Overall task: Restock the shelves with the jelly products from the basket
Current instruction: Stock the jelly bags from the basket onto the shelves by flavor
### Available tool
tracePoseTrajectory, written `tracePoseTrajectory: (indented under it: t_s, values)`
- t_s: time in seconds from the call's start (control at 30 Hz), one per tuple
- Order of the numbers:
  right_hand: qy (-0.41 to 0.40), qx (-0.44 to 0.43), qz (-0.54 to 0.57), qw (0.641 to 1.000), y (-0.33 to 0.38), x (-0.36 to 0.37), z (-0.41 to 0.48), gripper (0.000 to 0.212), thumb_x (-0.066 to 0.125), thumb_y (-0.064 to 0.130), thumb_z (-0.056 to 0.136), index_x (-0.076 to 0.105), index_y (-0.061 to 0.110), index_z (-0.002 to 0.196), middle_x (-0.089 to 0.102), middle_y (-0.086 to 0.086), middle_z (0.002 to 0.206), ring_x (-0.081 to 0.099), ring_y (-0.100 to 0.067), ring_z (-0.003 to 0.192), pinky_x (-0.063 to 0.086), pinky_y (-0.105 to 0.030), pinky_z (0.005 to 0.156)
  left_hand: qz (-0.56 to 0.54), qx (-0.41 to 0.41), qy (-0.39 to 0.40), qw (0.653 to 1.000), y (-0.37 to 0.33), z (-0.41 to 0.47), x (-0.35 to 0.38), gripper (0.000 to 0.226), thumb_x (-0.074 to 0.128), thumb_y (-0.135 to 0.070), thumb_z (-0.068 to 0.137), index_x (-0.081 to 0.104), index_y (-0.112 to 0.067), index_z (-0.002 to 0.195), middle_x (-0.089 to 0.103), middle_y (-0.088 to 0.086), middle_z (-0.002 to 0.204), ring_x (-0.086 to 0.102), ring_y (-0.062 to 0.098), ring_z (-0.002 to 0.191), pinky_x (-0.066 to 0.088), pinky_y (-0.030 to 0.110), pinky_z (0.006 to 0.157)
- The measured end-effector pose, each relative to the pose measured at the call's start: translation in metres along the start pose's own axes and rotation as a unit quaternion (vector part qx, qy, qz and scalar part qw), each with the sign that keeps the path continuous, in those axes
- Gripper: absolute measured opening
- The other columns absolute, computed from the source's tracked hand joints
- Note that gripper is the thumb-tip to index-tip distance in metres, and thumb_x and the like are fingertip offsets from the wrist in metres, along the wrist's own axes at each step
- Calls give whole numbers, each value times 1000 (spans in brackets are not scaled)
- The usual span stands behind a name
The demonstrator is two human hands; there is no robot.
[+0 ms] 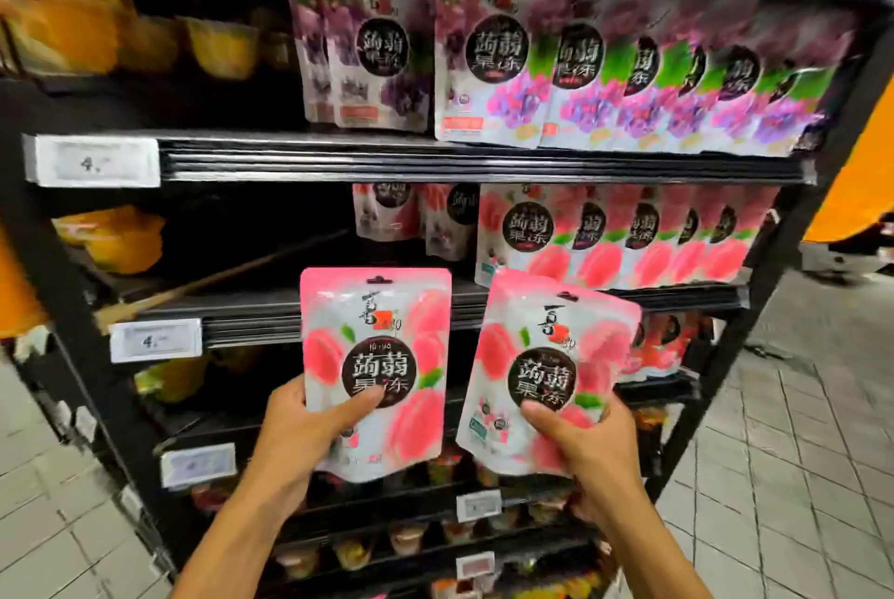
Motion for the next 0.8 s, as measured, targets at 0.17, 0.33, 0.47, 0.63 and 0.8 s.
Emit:
tracePoseTrajectory:
  t_s: [0.17, 0.33, 0.47, 0.63, 0.8]
  values:
    - [17, -82, -42, 996, 43, 8, 25, 59, 94, 29, 54, 63, 28, 105, 74, 7, 92, 71, -3, 83, 57, -23, 71, -20, 4, -14, 1000, -16, 10, 13, 21, 84, -26, 55, 74, -16, 69, 72, 0, 61, 66, 8, 49, 47, 17, 42]
    - [51, -111, -43, 992, 72, 33, 63, 56, 92, 13, 58, 62, 26, 103, 75, 14, 90, 71, -3, 82, 53, -11, 65, 2, 3, -40, 999, -24, 24, 14, 29, 88, -26, 59, 75, -14, 82, 77, 1, 77, 73, 11, 65, 51, 16, 49]
    - [76, -99, -21, 992, 82, 56, 91, 58, 92, 10, 57, 63, 21, 105, 75, 0, 94, 73, -13, 84, 57, -26, 71, 6, 6, -53, 999, -30, 32, 13, 30, 88, -28, 60, 75, -15, 83, 77, 1, 81, 74, 14, 71, 52, 17, 51]
    - [104, -89, -18, 990, 89, 84, 114, 60, 92, 12, 57, 62, 22, 107, 74, -2, 97, 73, -16, 85, 59, -29, 73, 8, 15, -65, 998, -34, 39, 8, 47, 86, -40, 49, 74, -15, 87, 77, 1, 82, 74, 14, 72, 52, 16, 52]
    - [96, -103, -27, 990, 95, 102, 132, 58, 92, 12, 59, 62, 18, 108, 74, -3, 96, 72, -18, 86, 60, -40, 82, 19, 17, -61, 998, -34, 51, 4, 34, 87, -32, 60, 75, -15, 87, 77, 3, 84, 75, 19, 77, 56, 27, 60]
Point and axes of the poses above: each hand's wrist, its own z-axis towards the middle knuckle, its own x-axis out of the palm, y = z × x, the point moved 6 cm from there along z, towards the middle knuckle
